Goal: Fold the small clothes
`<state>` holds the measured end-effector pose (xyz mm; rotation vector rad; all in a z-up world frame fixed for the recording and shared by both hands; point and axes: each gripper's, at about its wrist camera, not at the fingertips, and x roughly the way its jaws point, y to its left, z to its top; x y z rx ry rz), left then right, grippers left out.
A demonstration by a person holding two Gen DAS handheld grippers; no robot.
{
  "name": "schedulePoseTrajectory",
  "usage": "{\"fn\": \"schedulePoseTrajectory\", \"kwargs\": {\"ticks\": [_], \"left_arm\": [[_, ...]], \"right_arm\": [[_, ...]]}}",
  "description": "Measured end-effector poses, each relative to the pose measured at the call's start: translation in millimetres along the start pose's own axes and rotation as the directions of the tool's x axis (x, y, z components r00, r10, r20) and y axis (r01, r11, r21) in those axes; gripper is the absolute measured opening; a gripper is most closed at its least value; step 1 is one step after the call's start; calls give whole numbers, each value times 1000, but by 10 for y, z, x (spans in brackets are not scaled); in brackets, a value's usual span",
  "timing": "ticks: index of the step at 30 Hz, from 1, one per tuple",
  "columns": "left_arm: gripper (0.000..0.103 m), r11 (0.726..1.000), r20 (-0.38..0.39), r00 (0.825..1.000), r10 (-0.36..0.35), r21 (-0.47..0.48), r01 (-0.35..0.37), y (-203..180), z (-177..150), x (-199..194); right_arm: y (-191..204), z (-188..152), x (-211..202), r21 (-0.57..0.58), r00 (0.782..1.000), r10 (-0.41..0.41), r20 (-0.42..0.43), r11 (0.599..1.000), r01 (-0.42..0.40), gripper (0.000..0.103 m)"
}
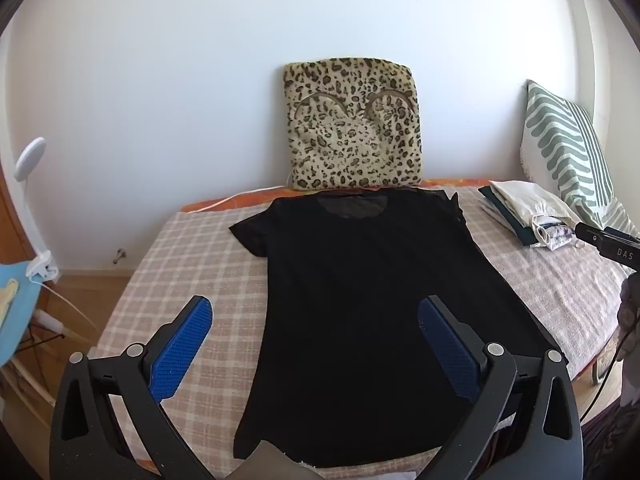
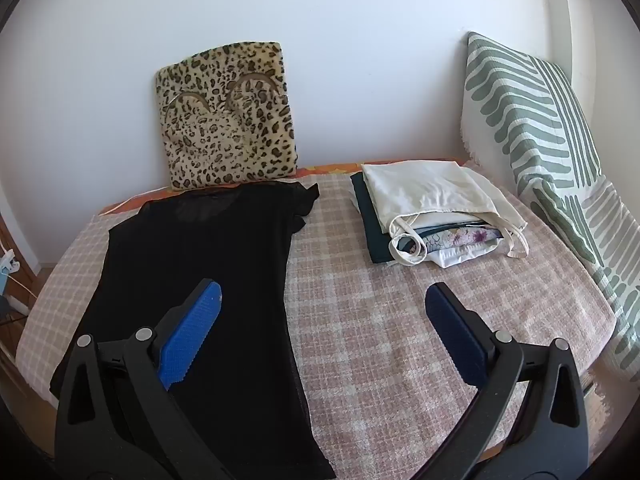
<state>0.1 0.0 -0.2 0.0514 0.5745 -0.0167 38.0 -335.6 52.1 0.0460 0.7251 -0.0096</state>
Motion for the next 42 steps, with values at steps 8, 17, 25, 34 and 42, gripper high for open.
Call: {"fn": "schedulePoseTrajectory", "kwargs": {"ticks": [8, 17, 25, 34, 42], "left_arm": [[102, 1000, -4, 1000, 11, 2, -11, -66, 71, -53], [102, 1000, 11, 1000, -6, -4, 6, 4, 31, -62], [102, 1000, 13, 1000, -9, -1, 9, 11, 34, -71], [102, 1000, 17, 1000, -9, 1, 9, 15, 52, -70], [102, 1000, 24, 1000, -7, -2, 7, 15, 41, -95]], "right_arm": [[-5, 19, 5, 3, 1000, 5, -9, 1000, -5, 103], [-1, 29, 10, 13, 1000, 11, -9, 1000, -10, 103], [29, 13, 37, 5, 1000, 10, -15, 1000, -10, 103], [45, -7, 55, 4, 1000, 11, -16, 1000, -11, 103], [46, 5, 51, 6, 1000, 11, -18, 1000, -11, 103]]}}
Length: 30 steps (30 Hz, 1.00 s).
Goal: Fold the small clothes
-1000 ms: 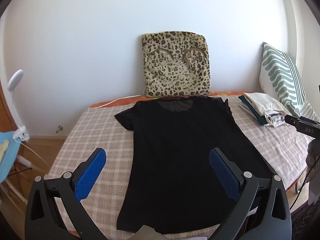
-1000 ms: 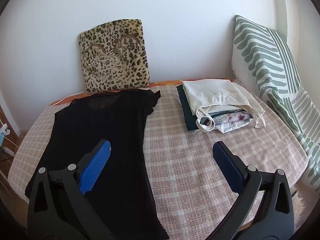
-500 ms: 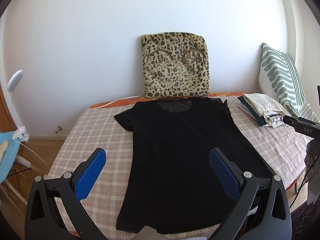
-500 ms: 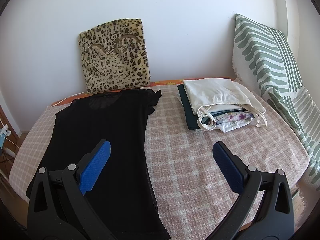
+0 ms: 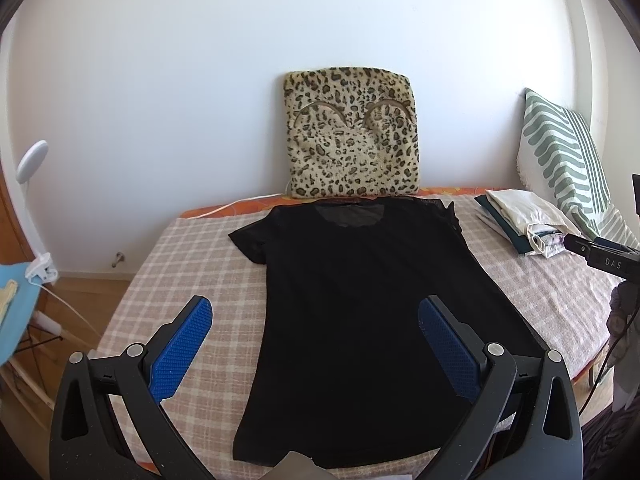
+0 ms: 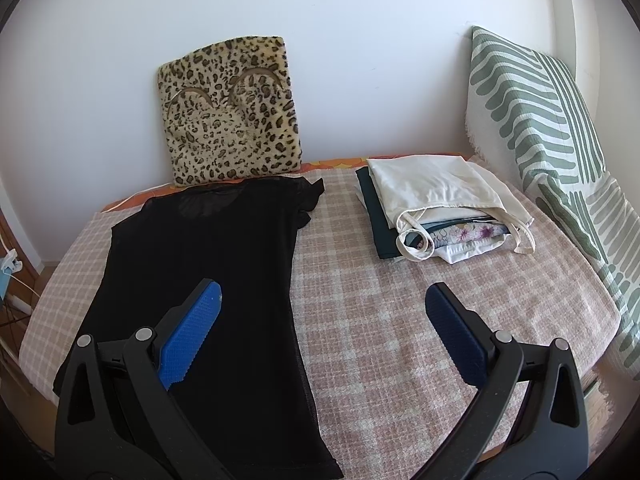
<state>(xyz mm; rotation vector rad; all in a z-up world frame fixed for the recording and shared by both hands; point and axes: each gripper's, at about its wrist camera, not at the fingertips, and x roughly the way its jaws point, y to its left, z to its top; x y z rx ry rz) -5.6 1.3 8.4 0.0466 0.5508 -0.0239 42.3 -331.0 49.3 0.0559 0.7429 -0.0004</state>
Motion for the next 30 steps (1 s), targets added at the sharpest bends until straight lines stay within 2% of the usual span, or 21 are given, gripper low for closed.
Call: {"fn": "schedulePoseTrajectory", "kwargs": {"ticks": [30], "left_arm": [[102, 1000, 0, 1000, -2, -1, 2, -4, -1, -20]], "right_arm": [[38, -12, 40, 2, 1000, 4, -4, 1000, -4, 103]]}}
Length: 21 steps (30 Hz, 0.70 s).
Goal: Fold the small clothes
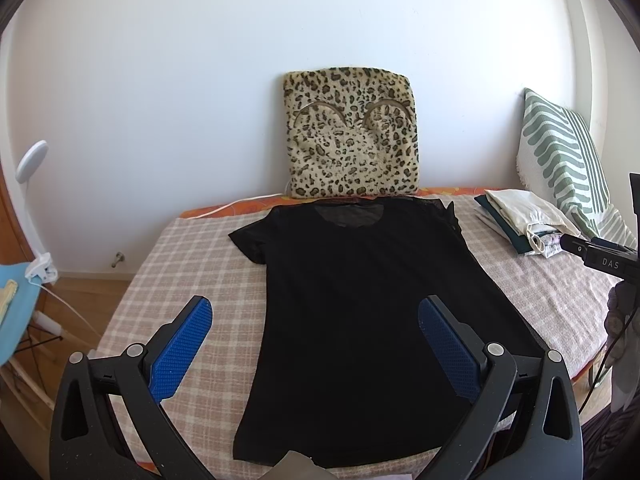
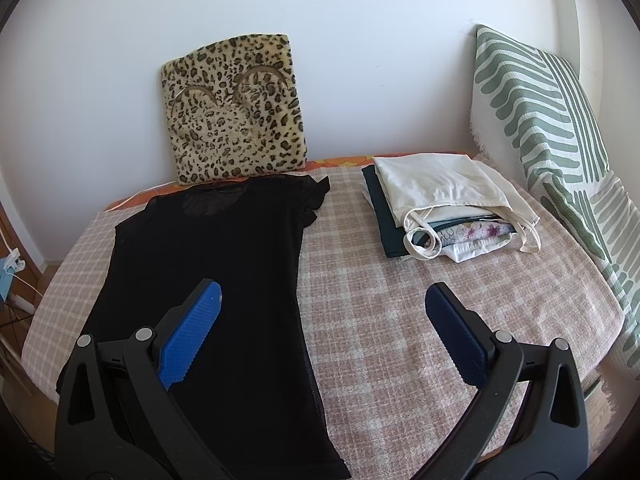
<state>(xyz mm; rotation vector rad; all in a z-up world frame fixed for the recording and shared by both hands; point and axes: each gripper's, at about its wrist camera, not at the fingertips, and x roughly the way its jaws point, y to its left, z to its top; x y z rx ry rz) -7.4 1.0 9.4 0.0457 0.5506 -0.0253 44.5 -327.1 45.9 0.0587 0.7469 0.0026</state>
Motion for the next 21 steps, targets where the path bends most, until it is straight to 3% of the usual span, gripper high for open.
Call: {"fn": "schedulePoseTrajectory", "kwargs": {"ticks": [21], "left_arm": [[102, 1000, -8, 1000, 25, -5, -25, 94, -44, 18]], "right_arm": [[203, 35, -2, -3, 1000, 20, 7, 1000, -20, 103]]}}
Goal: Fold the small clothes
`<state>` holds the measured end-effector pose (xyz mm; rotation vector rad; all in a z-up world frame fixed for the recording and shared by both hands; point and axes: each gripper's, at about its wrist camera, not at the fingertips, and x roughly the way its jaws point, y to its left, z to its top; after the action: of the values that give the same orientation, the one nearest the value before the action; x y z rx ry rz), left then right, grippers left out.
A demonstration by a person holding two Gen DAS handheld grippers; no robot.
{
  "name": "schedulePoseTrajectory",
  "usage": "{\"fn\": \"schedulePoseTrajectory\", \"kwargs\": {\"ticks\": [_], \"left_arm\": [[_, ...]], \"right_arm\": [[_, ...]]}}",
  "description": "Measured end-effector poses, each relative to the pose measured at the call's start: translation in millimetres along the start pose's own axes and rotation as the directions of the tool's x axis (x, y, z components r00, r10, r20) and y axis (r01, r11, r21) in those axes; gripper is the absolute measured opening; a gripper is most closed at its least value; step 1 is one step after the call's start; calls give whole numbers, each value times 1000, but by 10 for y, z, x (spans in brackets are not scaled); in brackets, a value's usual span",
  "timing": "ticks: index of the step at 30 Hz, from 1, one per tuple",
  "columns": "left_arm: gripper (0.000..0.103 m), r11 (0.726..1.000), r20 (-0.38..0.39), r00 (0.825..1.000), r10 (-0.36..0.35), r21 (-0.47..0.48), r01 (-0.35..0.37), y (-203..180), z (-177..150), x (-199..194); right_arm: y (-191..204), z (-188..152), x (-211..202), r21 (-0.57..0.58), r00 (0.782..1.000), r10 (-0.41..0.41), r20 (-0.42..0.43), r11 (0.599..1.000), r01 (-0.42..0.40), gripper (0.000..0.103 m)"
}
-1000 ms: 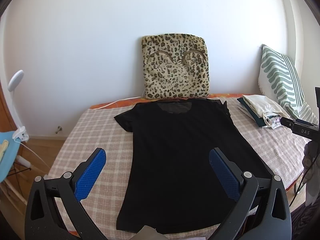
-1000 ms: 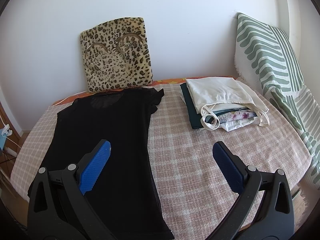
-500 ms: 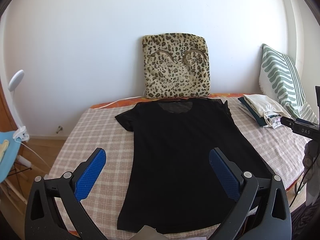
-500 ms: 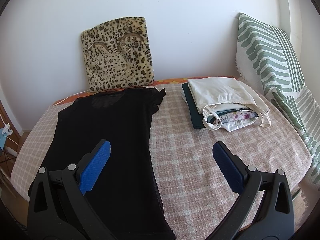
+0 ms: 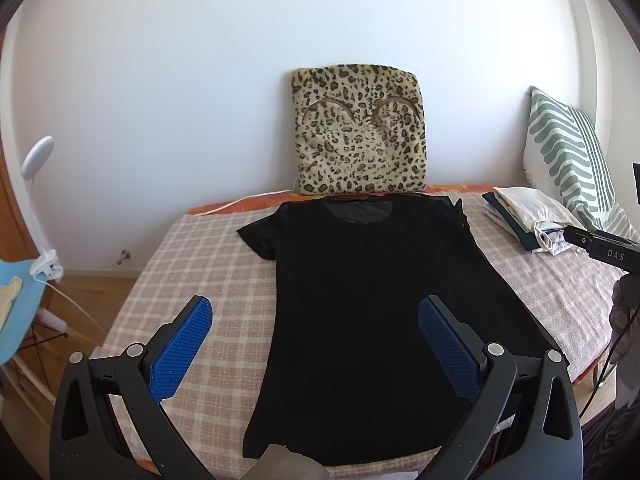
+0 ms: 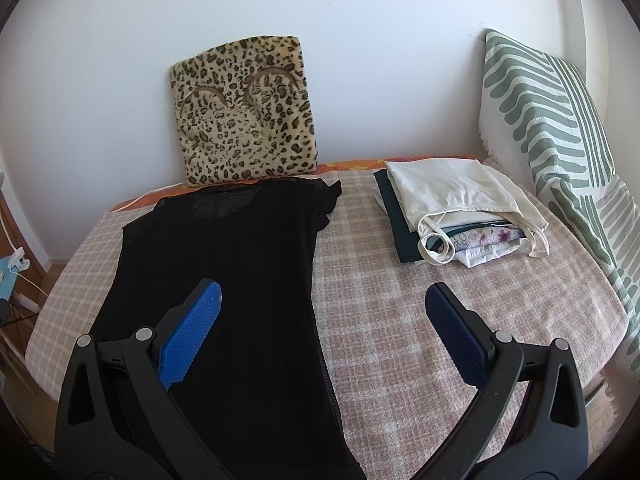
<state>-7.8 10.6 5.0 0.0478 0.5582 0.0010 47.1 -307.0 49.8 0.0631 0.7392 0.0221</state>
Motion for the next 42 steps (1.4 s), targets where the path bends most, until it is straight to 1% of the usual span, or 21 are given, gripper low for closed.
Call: {"fn": "schedulePoseTrajectory", "kwargs": {"ticks": [4, 10, 13, 16, 17, 18, 19, 21, 22, 23, 24, 25, 26, 28, 30, 33, 35, 36, 39, 41, 42], "left_arm": [[102, 1000, -11, 1000, -2, -11, 2, 61, -19, 17], [102, 999, -81, 996, -31, -44, 28, 200, -104, 148], [102, 996, -121, 992, -45, -84, 35, 306, -175, 232], [102, 996, -144, 989, -28, -94, 14, 408, -266, 324], [99, 996, -155, 988, -17, -93, 3, 443, -298, 356], [92, 995, -170, 985, -19, -100, 2, 489, -332, 393], [88, 993, -185, 982, -36, -115, 15, 543, -369, 429], [78, 983, -214, 971, -103, -172, 66, 670, -455, 509], [78, 974, -230, 963, -143, -205, 95, 724, -498, 554], [78, 964, -253, 949, -187, -231, 128, 767, -543, 600], [71, 957, -277, 936, -218, -249, 149, 804, -593, 642], [66, 953, -297, 927, -229, -263, 151, 835, -646, 667], [59, 953, -311, 923, -226, -267, 143, 865, -697, 682], [54, 959, -331, 921, -203, -256, 120, 922, -791, 694], [48, 959, -351, 912, -213, -255, 126, 969, -876, 710], [47, 945, -371, 891, -261, -287, 157, 1010, -983, 733], [47, 941, -396, 873, -286, -288, 178, 999, -1036, 773], [47, 941, -407, 866, -290, -286, 180, 997, -1055, 798], [47, 941, -422, 861, -285, -293, 169, 1006, -1087, 855], [47, 931, -422, 853, -306, -319, 176, 1019, -1089, 892], [43, 924, -416, 852, -317, -337, 180, 1027, -1081, 906]], "right_arm": [[21, 21, 12, 1, 1000, 11, 0, 1000, -11, 103], [170, 62, 42, -5, 1000, 29, 1, 1000, -29, 103], [244, 78, 68, -7, 999, 49, -8, 999, -49, 103], [331, 99, 89, -7, 997, 74, -18, 997, -74, 103], [359, 106, 92, -3, 996, 89, -24, 996, -89, 103], [373, 113, 92, 1, 995, 97, -27, 995, -97, 103], [399, 129, 95, 8, 993, 116, -35, 993, -116, 103], [441, 146, 101, 12, 988, 150, -45, 989, -150, 103], [459, 152, 107, 8, 986, 159, -46, 987, -159, 103], [491, 156, 126, 0, 986, 161, -46, 987, -161, 103], [513, 158, 142, -5, 986, 160, -42, 987, -160, 103], [527, 161, 159, -10, 986, 163, -36, 987, -163, 103], [549, 162, 188, -15, 985, 169, -30, 985, -170, 103], [570, 172, 262, -6, 981, 190, -44, 982, -190, 103], [592, 183, 361, 21, 971, 227, -77, 974, -226, 103], [651, 215, 556, 68, 947, 285, -150, 958, -278, 103], [746, 261, 660, 64, 934, 309, -180, 951, -302, 103], [805, 295, 693, 49, 932, 313, -184, 950, -309, 103], [1054, 417, 803, -21, 934, 309, -180, 948, -318, 103], [1228, 514, 880, -42, 926, 330, -183, 939, -343, 103], [1325, 568, 923, -45, 920, 345, -186, 932, -359, 103]]}}
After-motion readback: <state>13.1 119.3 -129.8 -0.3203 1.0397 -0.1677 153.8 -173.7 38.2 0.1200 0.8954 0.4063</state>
